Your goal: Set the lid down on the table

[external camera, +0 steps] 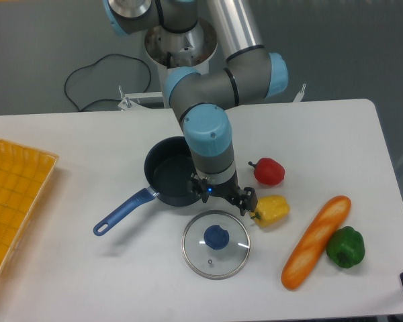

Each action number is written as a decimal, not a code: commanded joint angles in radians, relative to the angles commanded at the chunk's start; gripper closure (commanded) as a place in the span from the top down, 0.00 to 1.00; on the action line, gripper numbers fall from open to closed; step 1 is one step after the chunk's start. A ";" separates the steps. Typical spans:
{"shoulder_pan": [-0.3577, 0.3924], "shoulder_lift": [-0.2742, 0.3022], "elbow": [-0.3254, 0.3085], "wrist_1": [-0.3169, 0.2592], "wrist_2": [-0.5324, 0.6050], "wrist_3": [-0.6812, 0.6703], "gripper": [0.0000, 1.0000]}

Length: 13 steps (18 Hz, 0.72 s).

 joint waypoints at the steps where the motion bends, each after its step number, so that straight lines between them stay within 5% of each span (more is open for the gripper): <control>1: 0.003 0.000 0.011 -0.018 -0.002 0.005 1.00; 7: 0.041 0.000 0.100 -0.150 -0.052 0.101 1.00; 13: 0.057 0.014 0.132 -0.163 -0.061 0.118 1.00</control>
